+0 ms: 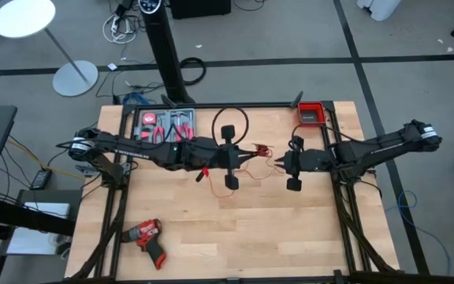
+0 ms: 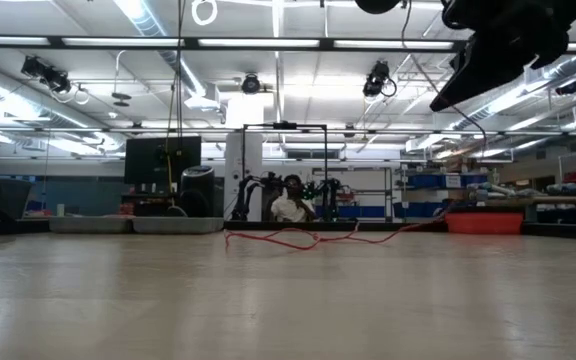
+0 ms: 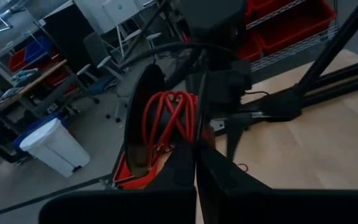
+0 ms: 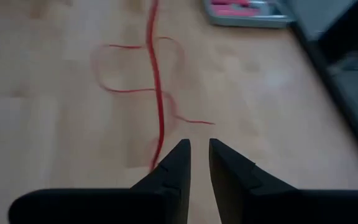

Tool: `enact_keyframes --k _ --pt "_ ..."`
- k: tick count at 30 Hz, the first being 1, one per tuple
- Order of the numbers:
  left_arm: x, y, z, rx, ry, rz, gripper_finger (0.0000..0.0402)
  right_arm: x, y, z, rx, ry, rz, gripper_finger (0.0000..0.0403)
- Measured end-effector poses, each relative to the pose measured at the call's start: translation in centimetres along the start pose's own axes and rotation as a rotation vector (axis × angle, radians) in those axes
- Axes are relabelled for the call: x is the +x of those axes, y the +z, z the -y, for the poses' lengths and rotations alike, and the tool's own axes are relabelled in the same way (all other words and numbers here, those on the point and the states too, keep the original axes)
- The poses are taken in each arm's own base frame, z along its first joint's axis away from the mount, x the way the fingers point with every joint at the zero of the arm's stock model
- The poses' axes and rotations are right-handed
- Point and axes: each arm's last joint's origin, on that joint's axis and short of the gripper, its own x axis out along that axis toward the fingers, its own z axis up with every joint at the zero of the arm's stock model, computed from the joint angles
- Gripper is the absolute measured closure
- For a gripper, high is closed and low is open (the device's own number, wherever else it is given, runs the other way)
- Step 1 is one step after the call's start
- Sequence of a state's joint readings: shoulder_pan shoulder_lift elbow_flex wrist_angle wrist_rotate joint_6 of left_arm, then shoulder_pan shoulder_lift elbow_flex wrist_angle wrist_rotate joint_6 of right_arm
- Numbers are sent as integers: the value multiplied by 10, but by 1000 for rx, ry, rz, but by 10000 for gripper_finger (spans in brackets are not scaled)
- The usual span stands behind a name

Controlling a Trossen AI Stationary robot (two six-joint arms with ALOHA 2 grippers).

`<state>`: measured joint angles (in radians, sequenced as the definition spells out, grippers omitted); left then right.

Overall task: Coil cords
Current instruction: Coil the red wire on the black spool

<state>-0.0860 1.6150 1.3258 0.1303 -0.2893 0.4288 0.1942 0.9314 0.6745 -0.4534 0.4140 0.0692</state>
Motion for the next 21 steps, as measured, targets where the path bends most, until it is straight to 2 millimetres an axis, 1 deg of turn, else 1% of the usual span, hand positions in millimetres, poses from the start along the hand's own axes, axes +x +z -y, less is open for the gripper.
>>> enact_keyframes --k 2,8,13,18,21 --pt "0 0 0 -2 2 -1 401 3 -4 0 13 42 -10 346" --pt "0 0 0 -10 -16 5 401 4 -8 2 26 56 -30 348" --pt "0 -3 2 -5 -49 -13 401 0 -10 11 66 40 -43 343" --pt "0 -5 3 -20 -58 -35 401 -6 -9 21 126 152 -19 339" --pt "0 -5 3 -22 -58 -35 401 -5 -9 20 173 244 -27 339"
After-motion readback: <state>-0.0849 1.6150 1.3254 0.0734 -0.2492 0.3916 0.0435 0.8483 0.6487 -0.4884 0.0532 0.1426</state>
